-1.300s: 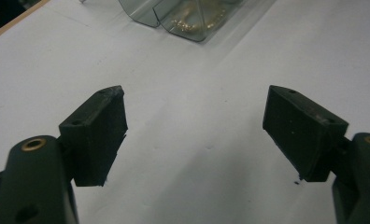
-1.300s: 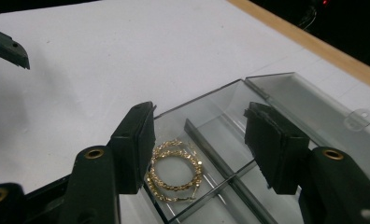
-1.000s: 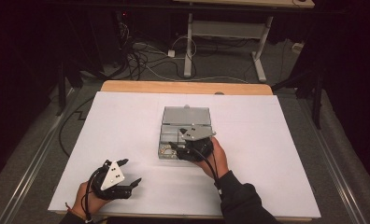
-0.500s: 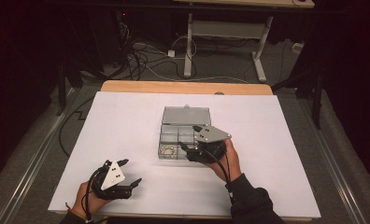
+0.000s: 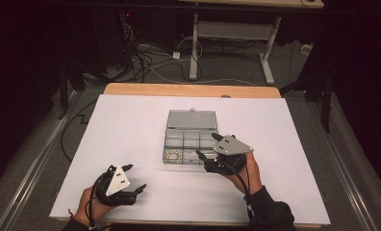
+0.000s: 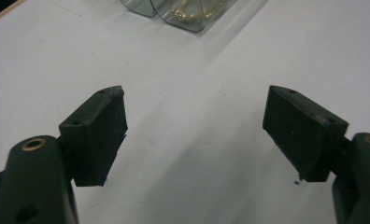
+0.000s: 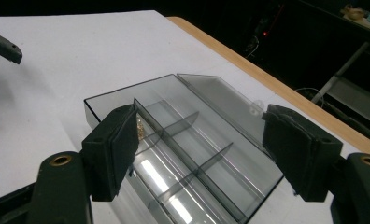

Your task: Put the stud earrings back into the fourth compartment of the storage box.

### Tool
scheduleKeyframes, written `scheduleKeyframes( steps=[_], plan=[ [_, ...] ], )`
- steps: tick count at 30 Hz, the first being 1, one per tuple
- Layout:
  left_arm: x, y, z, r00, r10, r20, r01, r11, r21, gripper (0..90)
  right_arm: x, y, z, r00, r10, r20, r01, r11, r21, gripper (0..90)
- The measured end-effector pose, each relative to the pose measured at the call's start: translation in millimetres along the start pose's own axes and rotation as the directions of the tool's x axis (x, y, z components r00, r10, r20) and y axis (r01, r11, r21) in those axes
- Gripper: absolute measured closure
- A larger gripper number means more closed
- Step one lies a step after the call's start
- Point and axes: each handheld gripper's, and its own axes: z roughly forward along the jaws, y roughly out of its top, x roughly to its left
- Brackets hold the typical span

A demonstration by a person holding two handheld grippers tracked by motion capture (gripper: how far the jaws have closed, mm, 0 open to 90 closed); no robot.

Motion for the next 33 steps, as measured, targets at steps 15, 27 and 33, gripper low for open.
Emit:
scheduleKeyframes(
  steps=[15,27,33],
  plan=[
    [-1.5,-0.1,1.0,1.0000,-0.002,-0.006,0.002,0.9999,0.011,20.7,-8.6,-21.8,-31.5,0.9993,-0.008,0.038,0.008,1.000,0.000,25.9],
    [-3.1,0.7,1.8,0.9998,0.011,-0.015,-0.010,0.9998,0.018,20.6,-16.1,-49.2,-61.3,0.9959,-0.027,0.086,0.026,1.000,0.015,25.3],
    [-2.5,0.5,0.5,0.9997,0.012,-0.021,-0.012,0.9998,0.017,20.6,-17.4,-62.3,-69.2,0.9953,-0.024,0.094,0.023,1.000,0.017,25.1]
  ],
)
